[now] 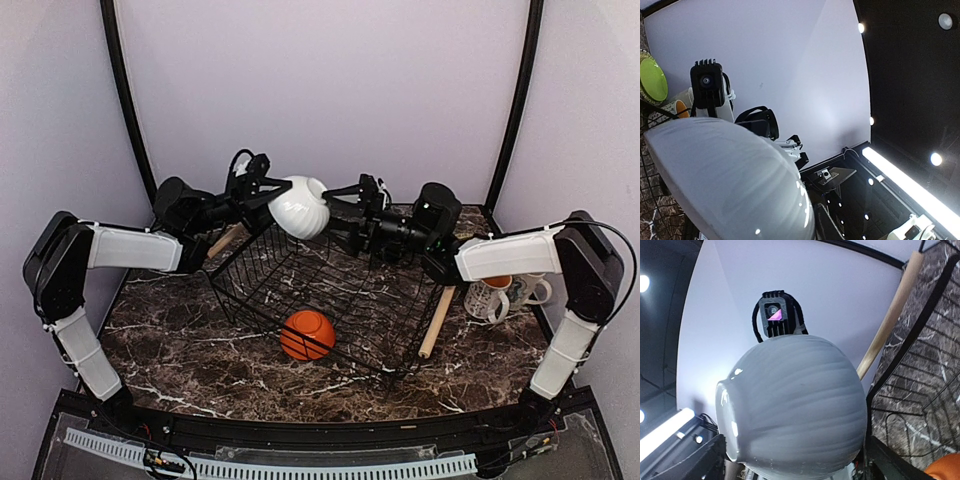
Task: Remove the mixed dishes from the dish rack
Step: Pass from the right arm to the left, then place the bowl at the corner of the board, then grab the bowl from the dish rack.
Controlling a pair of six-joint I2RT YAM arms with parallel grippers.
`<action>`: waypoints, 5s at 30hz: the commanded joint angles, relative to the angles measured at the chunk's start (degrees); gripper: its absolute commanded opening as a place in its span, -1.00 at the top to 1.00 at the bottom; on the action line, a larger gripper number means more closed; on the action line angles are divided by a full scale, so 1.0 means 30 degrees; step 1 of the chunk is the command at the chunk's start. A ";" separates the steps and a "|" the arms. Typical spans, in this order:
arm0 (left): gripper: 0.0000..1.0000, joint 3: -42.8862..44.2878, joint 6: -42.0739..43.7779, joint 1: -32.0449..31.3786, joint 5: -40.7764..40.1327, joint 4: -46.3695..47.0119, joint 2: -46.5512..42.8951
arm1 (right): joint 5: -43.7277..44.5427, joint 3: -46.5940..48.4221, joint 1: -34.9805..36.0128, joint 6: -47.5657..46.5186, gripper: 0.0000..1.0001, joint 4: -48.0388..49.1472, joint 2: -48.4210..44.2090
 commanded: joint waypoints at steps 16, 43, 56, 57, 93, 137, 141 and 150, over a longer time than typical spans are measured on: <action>0.99 0.2978 0.4968 0.0482 0.1398 -0.4288 -0.2720 | 0.2155 -0.1084 -0.1010 -0.9089 -0.97 -0.8510 -0.4420; 0.99 0.8092 3.1459 0.3903 -2.3847 -4.2753 -0.4746 | 1.5924 0.7489 0.2686 -2.0857 -0.97 -2.6756 -0.3030; 0.98 0.4809 3.1456 0.6305 -2.2563 -4.1090 -0.0196 | 1.8522 0.4847 0.2724 -1.8555 -0.97 -2.5167 -0.5850; 0.98 0.4882 3.1421 0.6486 -2.2367 -4.1154 -0.0009 | 1.7742 0.4563 0.2701 -1.8928 -0.97 -2.4660 -0.6033; -0.38 0.6265 3.1731 0.6682 -1.9414 -4.0907 -0.4191 | 0.7169 0.6861 0.4434 -1.3642 -0.97 -2.5123 -0.0728; -0.96 0.5840 3.0335 0.4602 -0.8871 -3.4764 -0.5805 | 0.8124 0.3924 0.5720 -0.0756 -0.97 -2.3234 0.3145; -0.96 0.5766 3.0326 0.4602 -0.9054 -3.4774 -0.5686 | 0.8537 0.4502 0.5689 -0.1450 -0.97 -2.3184 0.3687; -0.96 0.5588 3.0250 0.4602 -0.9062 -3.4605 -0.5444 | 0.8472 0.5203 0.5325 -0.2473 -0.97 -2.0629 0.4597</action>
